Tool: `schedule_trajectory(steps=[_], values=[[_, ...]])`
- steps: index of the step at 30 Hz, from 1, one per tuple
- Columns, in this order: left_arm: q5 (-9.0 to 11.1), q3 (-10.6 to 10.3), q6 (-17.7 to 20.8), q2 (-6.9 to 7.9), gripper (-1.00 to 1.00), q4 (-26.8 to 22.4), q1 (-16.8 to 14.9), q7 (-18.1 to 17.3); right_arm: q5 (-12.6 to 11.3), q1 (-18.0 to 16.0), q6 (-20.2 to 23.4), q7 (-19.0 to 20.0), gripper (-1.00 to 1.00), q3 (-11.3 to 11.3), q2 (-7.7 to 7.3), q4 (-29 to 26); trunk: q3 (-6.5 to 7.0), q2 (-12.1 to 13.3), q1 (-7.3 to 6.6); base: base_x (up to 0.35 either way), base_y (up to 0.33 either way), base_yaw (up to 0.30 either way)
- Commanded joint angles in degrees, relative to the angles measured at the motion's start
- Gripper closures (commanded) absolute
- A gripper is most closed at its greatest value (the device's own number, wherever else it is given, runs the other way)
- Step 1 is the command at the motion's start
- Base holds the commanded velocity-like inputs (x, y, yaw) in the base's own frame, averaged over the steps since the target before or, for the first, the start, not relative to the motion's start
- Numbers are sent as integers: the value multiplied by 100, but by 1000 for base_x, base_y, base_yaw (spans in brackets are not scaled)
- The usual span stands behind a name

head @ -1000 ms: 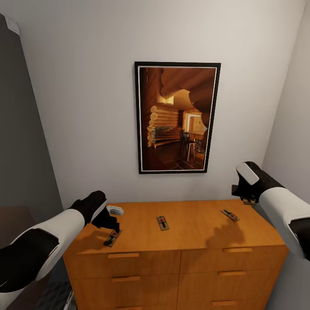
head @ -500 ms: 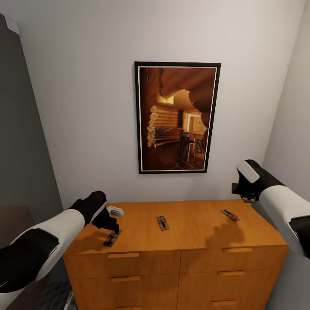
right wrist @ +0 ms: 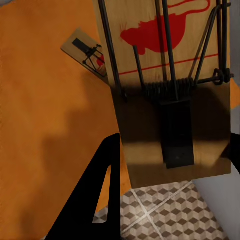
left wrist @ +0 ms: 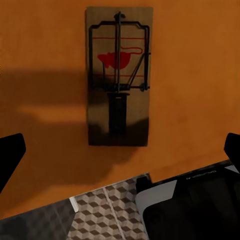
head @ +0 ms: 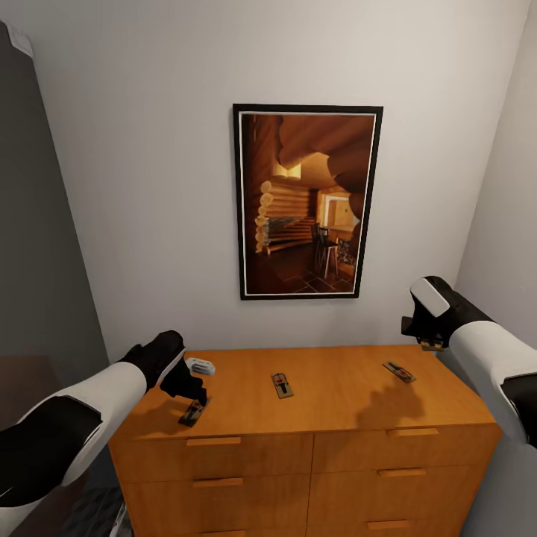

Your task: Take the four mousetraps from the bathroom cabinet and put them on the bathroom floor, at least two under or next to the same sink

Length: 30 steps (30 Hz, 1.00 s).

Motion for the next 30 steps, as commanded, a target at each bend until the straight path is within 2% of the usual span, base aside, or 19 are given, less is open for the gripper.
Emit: schedule_trajectory(steps=[1,7,17,28,30], values=[[-1,-34,21,5,-100,-11,-4,-29,-70,-8,23,-50,100,43,-6,-7,-10,-8,2,0,0,0],[-8,-38,21,9,-100,-11,-4,-32,-70,-18,23,-51,100,43,-7,-4,-10,-8,2,0,0,0],[-9,-39,21,10,-100,-11,-4,-33,-70,-38,23,-53,100,43,-7,-3,-190,-409,221,0,0,0],[-30,-43,21,10,-100,-5,-4,-33,-70,-40,23,-51,100,45,-31,-2,-190,-409,221,0,0,0],[-75,-42,21,10,-100,-3,-4,-33,-70,-40,23,-49,100,44,-61,-2,-226,-489,265,0,0,0]])
